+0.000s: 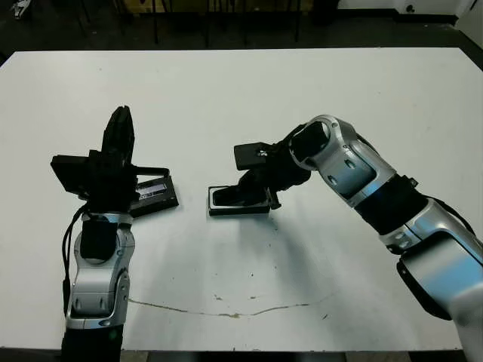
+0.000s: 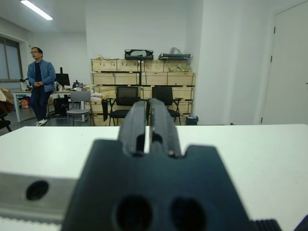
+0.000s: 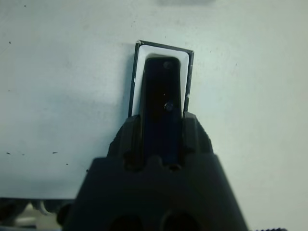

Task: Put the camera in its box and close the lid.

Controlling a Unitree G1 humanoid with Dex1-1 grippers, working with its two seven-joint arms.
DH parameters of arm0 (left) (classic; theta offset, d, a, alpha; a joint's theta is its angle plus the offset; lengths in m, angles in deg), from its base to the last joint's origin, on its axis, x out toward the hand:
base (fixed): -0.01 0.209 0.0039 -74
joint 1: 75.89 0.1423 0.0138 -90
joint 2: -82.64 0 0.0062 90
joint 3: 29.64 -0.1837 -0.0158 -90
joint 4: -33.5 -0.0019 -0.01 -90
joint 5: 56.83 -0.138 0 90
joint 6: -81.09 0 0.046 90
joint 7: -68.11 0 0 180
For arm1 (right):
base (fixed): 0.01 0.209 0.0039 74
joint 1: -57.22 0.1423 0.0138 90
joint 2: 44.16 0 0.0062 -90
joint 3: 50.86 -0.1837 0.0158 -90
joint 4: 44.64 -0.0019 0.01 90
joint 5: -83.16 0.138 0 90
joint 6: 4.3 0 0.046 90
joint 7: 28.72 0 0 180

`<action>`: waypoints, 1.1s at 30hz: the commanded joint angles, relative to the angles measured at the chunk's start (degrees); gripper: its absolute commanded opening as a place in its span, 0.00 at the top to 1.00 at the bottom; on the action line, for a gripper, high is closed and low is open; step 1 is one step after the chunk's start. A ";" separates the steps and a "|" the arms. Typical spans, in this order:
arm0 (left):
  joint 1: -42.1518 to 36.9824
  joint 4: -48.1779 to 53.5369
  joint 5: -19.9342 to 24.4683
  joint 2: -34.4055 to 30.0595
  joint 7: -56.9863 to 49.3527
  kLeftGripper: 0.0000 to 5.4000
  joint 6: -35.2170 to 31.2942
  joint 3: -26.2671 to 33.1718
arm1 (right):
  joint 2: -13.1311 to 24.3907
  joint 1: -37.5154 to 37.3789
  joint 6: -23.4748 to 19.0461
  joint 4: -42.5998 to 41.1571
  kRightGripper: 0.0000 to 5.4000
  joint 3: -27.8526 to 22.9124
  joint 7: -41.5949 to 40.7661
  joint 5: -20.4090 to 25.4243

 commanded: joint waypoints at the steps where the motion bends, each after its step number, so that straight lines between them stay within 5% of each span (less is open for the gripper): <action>1: 1.07 -0.67 -0.23 0.07 -0.22 1.00 -0.12 0.00 | -1.39 -0.94 -0.34 1.30 0.85 3.15 -0.43 -2.24; 9: 1.18 -0.81 -0.08 0.13 -0.22 1.00 0.19 0.05 | -2.51 -0.06 -0.52 3.42 0.81 2.84 -3.24 -2.23; 20: 1.14 -0.79 -0.07 0.27 -0.36 1.00 -0.23 -0.11 | -1.45 0.28 15.66 6.46 0.49 1.31 -5.79 -0.37; 33: 1.13 -1.06 -0.30 0.17 -0.34 1.00 0.16 -0.23 | -1.25 1.03 11.19 7.70 0.12 -3.82 -3.47 0.11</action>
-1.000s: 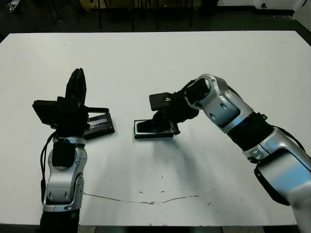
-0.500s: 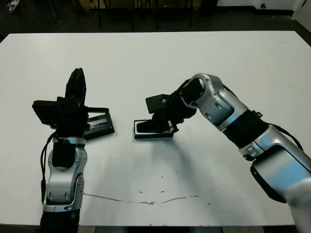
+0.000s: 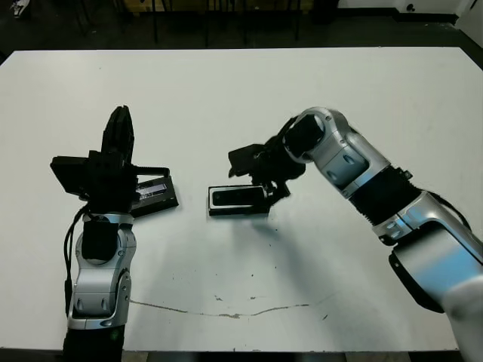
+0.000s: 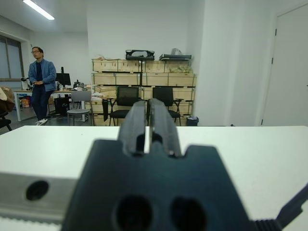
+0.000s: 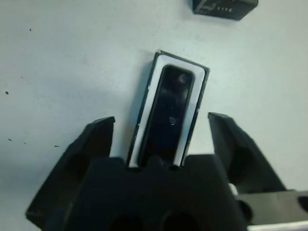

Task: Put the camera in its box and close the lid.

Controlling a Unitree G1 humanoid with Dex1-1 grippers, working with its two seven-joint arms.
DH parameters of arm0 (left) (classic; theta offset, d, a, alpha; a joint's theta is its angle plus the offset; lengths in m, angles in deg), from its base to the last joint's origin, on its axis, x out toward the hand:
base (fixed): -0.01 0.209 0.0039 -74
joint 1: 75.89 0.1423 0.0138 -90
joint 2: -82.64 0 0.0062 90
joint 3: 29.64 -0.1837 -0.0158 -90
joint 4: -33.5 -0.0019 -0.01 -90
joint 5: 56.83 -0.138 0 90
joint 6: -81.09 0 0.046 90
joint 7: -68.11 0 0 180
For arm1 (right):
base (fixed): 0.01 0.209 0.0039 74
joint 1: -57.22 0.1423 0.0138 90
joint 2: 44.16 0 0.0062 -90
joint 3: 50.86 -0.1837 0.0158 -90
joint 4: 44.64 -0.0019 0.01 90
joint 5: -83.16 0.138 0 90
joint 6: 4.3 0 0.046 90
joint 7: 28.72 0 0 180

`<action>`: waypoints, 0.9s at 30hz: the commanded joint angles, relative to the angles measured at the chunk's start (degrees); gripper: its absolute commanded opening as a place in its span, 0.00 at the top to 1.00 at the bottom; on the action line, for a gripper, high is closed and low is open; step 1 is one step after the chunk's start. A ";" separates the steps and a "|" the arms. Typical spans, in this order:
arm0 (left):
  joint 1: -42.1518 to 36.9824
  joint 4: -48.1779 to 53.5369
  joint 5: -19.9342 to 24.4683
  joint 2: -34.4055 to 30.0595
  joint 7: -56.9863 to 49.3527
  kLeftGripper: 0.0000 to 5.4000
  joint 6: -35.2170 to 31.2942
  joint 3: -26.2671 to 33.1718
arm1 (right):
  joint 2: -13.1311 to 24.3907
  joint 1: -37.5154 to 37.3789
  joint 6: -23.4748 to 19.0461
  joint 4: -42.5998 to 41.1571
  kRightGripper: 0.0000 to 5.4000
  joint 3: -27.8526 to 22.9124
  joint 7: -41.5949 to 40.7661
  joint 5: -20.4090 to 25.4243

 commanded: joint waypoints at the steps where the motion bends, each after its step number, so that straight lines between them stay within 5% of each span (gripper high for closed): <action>1: 1.03 -0.99 -0.29 -0.07 -0.05 1.00 -0.39 -0.06 | 0.55 -0.27 0.29 1.46 0.08 -1.56 1.43 0.09; 4: 1.04 -0.98 -0.20 0.03 -0.10 1.00 -0.35 -0.05 | 1.14 -0.39 -1.38 1.74 0.00 -3.91 2.99 0.42; 11: 0.83 -0.95 0.17 0.16 -0.13 1.00 -0.83 -0.01 | 2.89 0.96 0.37 3.02 0.00 -9.66 5.39 2.33; 17: 0.65 -1.15 0.10 -0.29 0.09 1.00 -0.63 0.30 | 5.28 0.30 -6.53 1.26 0.00 -19.64 4.61 11.74; 21: 0.53 -1.08 0.14 -0.30 0.02 1.00 -0.91 0.47 | 6.19 -8.62 -9.77 -11.85 0.00 -27.30 16.45 14.20; 27: 0.65 -0.92 -0.03 -0.50 0.10 1.00 -1.14 0.46 | 2.79 -26.40 -9.77 -30.50 0.16 -32.84 35.13 15.01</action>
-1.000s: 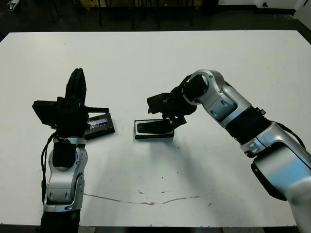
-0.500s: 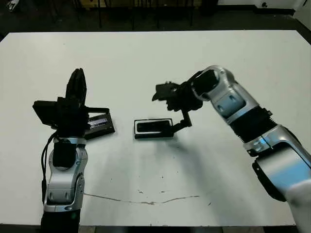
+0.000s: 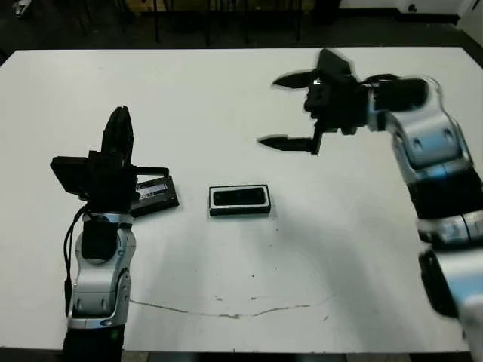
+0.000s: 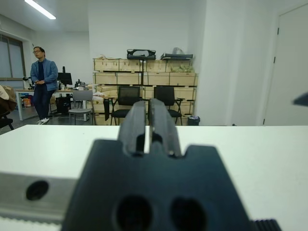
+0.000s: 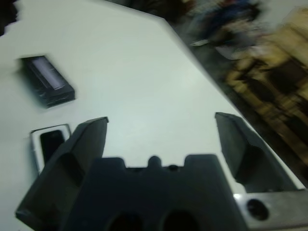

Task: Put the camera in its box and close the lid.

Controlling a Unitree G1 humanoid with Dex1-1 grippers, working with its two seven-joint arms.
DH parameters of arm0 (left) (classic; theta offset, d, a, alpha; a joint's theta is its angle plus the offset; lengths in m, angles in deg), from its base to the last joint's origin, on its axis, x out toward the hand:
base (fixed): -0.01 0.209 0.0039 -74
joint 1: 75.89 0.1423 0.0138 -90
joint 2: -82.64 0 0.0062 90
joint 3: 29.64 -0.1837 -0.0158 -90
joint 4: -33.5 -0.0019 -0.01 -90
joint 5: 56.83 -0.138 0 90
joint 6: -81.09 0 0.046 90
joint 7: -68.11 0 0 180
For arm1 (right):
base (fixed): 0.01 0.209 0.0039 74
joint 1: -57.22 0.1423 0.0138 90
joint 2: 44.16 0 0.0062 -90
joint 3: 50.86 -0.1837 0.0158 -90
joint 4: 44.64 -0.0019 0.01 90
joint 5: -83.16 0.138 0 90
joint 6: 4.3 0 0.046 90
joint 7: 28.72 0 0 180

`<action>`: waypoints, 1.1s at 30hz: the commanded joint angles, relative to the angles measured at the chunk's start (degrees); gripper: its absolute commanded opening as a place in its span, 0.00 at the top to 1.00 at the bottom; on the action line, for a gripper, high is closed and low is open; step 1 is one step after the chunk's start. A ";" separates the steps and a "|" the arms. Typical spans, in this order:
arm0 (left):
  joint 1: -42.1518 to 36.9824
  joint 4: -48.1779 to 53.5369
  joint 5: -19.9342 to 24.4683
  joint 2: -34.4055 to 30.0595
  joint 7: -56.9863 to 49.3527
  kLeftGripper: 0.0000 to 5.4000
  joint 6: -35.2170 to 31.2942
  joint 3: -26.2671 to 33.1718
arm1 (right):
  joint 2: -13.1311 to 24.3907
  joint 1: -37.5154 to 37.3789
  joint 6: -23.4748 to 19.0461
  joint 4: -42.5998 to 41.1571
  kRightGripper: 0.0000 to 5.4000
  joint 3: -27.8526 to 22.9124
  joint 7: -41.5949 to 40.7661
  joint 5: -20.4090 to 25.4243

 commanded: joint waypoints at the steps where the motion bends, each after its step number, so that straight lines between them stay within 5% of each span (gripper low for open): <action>1: 0.86 -0.58 -0.04 -0.44 0.13 1.00 -0.98 0.22 | -1.29 -8.42 1.03 -5.94 0.19 -0.56 6.25 0.04; 11: 1.13 -0.84 0.31 -0.42 0.85 1.00 -0.32 0.19 | -2.95 -19.08 16.17 -3.26 0.54 5.75 19.40 -8.15; 24: 1.47 -0.13 -0.14 0.15 0.16 1.00 -1.01 -0.33 | -4.90 -19.62 15.49 -0.97 0.98 13.01 23.36 -14.74; 33: 1.55 -0.44 -0.50 -0.15 0.27 1.00 -0.30 -0.30 | -4.01 -21.11 13.68 -1.67 1.00 15.61 21.75 -16.16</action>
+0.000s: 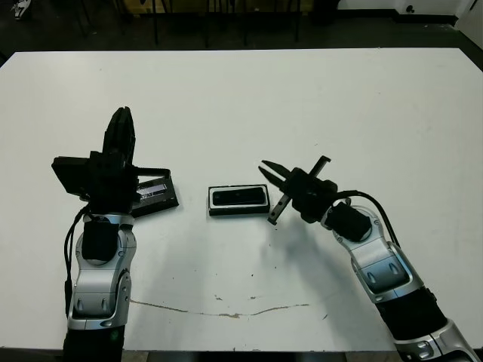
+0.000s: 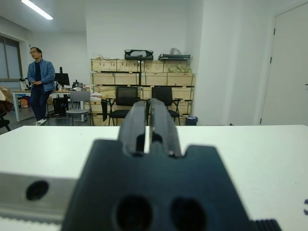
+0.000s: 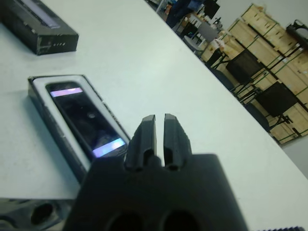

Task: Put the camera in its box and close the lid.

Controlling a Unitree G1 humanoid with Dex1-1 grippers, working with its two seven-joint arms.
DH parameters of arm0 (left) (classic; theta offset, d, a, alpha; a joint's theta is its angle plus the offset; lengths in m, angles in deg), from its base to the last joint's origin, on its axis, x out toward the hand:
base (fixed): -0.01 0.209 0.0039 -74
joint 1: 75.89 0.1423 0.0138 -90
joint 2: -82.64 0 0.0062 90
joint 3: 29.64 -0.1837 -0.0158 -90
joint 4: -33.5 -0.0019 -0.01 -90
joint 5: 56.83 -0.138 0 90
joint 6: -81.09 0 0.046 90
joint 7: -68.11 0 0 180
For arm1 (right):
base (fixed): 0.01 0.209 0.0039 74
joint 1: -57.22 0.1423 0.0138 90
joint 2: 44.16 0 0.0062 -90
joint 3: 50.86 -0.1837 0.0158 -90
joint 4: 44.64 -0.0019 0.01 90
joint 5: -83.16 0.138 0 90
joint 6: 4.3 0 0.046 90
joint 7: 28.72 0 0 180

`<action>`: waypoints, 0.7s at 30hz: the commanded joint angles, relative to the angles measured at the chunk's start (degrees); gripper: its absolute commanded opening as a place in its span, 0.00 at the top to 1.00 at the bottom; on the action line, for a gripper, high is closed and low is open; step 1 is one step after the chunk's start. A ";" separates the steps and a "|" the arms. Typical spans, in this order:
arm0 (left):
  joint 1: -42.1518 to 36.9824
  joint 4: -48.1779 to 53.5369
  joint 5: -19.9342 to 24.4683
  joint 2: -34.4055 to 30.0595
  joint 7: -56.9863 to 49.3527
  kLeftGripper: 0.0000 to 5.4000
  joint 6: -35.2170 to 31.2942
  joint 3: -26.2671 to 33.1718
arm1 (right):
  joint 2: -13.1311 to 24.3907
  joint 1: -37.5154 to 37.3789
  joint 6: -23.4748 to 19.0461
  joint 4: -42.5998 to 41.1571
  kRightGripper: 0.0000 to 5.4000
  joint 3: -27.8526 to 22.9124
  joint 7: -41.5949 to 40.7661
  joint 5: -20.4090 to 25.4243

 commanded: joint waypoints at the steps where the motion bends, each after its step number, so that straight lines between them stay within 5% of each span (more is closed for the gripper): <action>1: 1.28 -0.56 -0.29 -0.18 -0.11 1.00 -0.54 0.03 | 0.97 -1.79 -1.43 0.28 1.00 0.88 -0.90 -0.68; 8: 1.18 -0.66 0.09 -0.02 -0.07 1.00 -0.63 0.03 | 2.21 -3.44 -0.72 0.75 1.00 1.75 -1.53 -1.77; 21: 1.30 -0.07 -0.12 -0.01 -0.37 1.00 -1.35 0.00 | 5.02 -3.92 -6.25 0.22 1.00 3.96 -4.28 -5.42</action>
